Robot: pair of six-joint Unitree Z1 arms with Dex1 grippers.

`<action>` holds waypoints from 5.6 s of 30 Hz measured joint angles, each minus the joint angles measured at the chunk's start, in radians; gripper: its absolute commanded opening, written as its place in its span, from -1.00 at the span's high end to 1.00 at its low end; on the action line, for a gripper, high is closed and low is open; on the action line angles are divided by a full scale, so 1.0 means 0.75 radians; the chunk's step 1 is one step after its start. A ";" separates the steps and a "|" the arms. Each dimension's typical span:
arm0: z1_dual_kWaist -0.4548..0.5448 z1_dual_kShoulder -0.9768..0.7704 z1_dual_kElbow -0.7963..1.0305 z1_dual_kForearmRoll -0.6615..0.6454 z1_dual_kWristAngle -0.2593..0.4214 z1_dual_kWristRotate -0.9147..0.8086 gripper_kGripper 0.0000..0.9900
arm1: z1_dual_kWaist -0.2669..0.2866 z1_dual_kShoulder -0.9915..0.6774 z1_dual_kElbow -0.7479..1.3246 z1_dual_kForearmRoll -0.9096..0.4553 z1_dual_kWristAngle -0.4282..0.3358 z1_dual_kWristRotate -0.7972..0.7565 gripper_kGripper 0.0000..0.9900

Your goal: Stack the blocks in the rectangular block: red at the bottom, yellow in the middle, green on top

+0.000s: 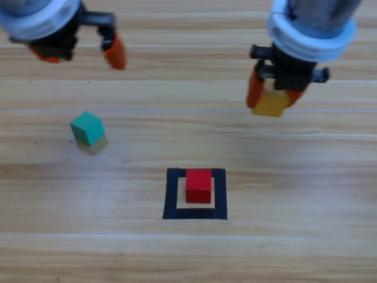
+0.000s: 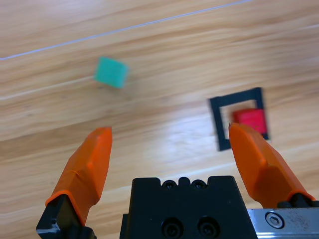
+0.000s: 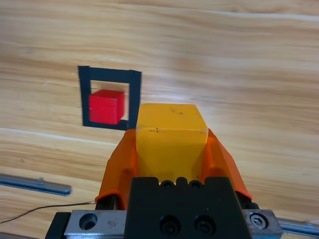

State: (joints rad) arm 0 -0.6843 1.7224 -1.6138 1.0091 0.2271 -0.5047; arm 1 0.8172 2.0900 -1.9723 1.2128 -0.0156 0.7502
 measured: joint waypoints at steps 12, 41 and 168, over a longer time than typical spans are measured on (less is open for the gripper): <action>0.272 -0.223 0.411 -0.264 -0.193 0.160 -1.00 | 0.142 0.338 -0.334 0.149 0.000 0.110 0.95; 0.569 -0.357 0.650 -0.427 -0.544 0.368 -1.00 | 0.231 0.515 -0.518 0.207 0.000 0.190 0.95; 0.507 0.649 -0.024 -0.168 -0.299 0.702 0.96 | 0.390 -0.700 1.126 -0.924 -0.064 -0.690 -1.00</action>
State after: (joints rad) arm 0 -0.3040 2.2090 -1.6315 0.8832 0.0031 0.0217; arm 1 1.1098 1.5650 -1.1276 0.5202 -0.0640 0.2326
